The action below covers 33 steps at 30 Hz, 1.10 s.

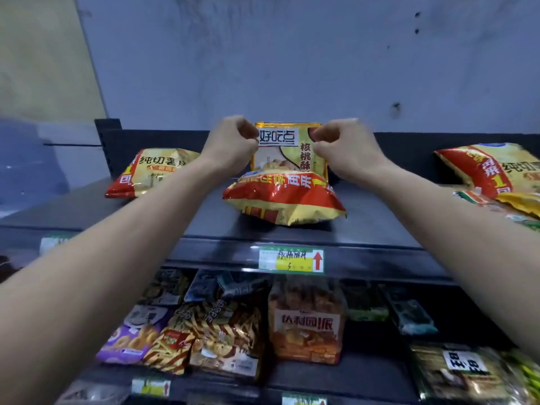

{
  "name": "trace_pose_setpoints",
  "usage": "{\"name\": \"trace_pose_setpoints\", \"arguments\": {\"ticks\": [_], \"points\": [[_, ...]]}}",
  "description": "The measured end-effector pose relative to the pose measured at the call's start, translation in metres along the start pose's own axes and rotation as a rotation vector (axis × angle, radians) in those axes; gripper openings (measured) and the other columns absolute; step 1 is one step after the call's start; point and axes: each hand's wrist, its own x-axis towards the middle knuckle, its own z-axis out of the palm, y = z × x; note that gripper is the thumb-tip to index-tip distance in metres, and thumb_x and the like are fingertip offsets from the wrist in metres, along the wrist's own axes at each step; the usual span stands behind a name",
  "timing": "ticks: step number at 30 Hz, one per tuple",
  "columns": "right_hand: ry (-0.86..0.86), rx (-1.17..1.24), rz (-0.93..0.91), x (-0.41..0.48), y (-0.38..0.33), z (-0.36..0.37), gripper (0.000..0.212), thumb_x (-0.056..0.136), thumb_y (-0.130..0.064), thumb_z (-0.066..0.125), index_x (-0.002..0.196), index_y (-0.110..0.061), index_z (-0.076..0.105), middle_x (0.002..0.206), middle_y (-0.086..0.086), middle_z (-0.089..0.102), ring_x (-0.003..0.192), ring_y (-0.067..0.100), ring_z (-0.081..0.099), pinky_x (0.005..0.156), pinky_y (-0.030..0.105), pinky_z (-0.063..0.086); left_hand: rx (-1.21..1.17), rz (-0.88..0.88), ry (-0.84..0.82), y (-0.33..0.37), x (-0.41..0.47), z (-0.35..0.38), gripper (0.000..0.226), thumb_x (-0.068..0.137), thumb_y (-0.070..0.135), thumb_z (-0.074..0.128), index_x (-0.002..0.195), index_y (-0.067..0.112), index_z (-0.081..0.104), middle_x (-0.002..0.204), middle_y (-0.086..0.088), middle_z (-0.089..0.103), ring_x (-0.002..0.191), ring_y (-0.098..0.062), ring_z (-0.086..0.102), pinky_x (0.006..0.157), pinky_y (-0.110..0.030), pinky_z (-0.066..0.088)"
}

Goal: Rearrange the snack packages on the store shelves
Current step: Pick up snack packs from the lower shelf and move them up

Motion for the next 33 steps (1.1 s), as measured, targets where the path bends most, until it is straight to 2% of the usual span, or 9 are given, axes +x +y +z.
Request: {"name": "trace_pose_setpoints", "arguments": {"ticks": [5, 9, 12, 15, 21, 24, 26, 29, 33], "points": [[-0.050, 0.016, -0.188, -0.060, -0.030, -0.020, 0.029, 0.089, -0.013, 0.055, 0.115, -0.012, 0.068, 0.114, 0.000, 0.067, 0.106, 0.011, 0.060, 0.084, 0.013, 0.040, -0.033, 0.012, 0.023, 0.027, -0.066, -0.022, 0.020, 0.085, 0.003, 0.056, 0.102, 0.009, 0.064, 0.102, -0.010, 0.069, 0.089, -0.019, 0.065, 0.075, -0.026, 0.050], [-0.169, 0.005, -0.304, -0.110, -0.045, -0.023, 0.024, 0.087, -0.014, 0.056, 0.105, -0.015, 0.072, 0.093, -0.004, 0.065, 0.097, 0.011, 0.060, 0.077, 0.017, 0.040, -0.045, -0.027, -0.001, 0.040, -0.125, -0.042, 0.016, 0.082, 0.001, 0.057, 0.083, 0.017, 0.063, 0.092, -0.011, 0.069, 0.083, -0.023, 0.067, 0.076, -0.037, 0.054], [-0.341, -0.034, -0.349, -0.140, -0.046, -0.015, 0.022, 0.086, -0.015, 0.058, 0.100, -0.013, 0.074, 0.097, 0.001, 0.070, 0.092, 0.014, 0.061, 0.075, 0.021, 0.043, 0.023, -0.092, -0.071, 0.036, -0.169, -0.054, 0.013, 0.084, 0.005, 0.059, 0.084, 0.017, 0.064, 0.092, -0.014, 0.070, 0.086, -0.028, 0.068, 0.081, -0.042, 0.056], [-0.514, -0.087, -0.359, -0.164, -0.040, -0.001, 0.021, 0.087, -0.018, 0.059, 0.100, -0.012, 0.074, 0.102, 0.003, 0.071, 0.096, 0.018, 0.062, 0.079, 0.024, 0.046, 0.102, -0.181, -0.120, 0.024, -0.204, -0.061, 0.011, 0.086, 0.008, 0.060, 0.094, 0.013, 0.065, 0.090, -0.011, 0.071, 0.086, -0.023, 0.068, 0.085, -0.039, 0.055], [-0.718, -0.126, -0.249, -0.190, -0.017, 0.039, 0.021, 0.090, -0.017, 0.059, 0.104, -0.010, 0.072, 0.108, 0.005, 0.070, 0.089, 0.014, 0.058, 0.074, 0.020, 0.042, 0.146, -0.387, -0.216, -0.025, -0.243, -0.056, 0.013, 0.086, 0.006, 0.061, 0.097, 0.009, 0.067, 0.094, -0.013, 0.069, 0.088, -0.028, 0.067, 0.087, -0.042, 0.055], [-0.805, -0.148, -0.160, -0.199, -0.003, 0.064, 0.021, 0.090, -0.017, 0.058, 0.103, -0.008, 0.073, 0.109, 0.006, 0.069, 0.077, 0.011, 0.057, 0.065, 0.020, 0.043, 0.135, -0.466, -0.264, -0.057, -0.253, -0.043, 0.013, 0.086, 0.003, 0.059, 0.097, 0.005, 0.066, 0.090, -0.018, 0.069, 0.074, -0.024, 0.063, 0.076, -0.037, 0.055], [-0.862, -0.162, -0.090, -0.201, 0.006, 0.083, 0.022, 0.090, -0.016, 0.059, 0.102, -0.005, 0.073, 0.108, 0.008, 0.069, 0.073, 0.013, 0.060, 0.061, 0.021, 0.045, 0.122, -0.518, -0.291, -0.081, -0.255, -0.034, 0.008, 0.086, 0.004, 0.059, 0.091, 0.008, 0.065, 0.085, -0.014, 0.068, 0.071, -0.019, 0.061, 0.074, -0.034, 0.054], [-0.902, -0.172, 0.030, -0.200, 0.018, 0.116, 0.026, 0.089, -0.018, 0.060, 0.105, 0.000, 0.071, 0.112, 0.017, 0.069, 0.101, 0.029, 0.064, 0.081, 0.034, 0.052, 0.089, -0.606, -0.313, -0.120, -0.251, -0.020, 0.014, 0.085, 0.005, 0.060, 0.074, 0.014, 0.060, 0.079, -0.009, 0.062, 0.074, -0.022, 0.058, 0.075, -0.038, 0.053], [-0.929, -0.197, 0.186, -0.199, 0.032, 0.162, 0.038, 0.092, -0.020, 0.057, 0.120, 0.006, 0.061, 0.126, 0.023, 0.058, 0.118, 0.037, 0.055, 0.097, 0.045, 0.048, 0.081, -0.686, -0.381, -0.170, -0.240, 0.002, 0.010, 0.087, 0.005, 0.057, 0.079, 0.010, 0.059, 0.082, -0.013, 0.060, 0.077, -0.023, 0.055, 0.078, -0.039, 0.052]]}}
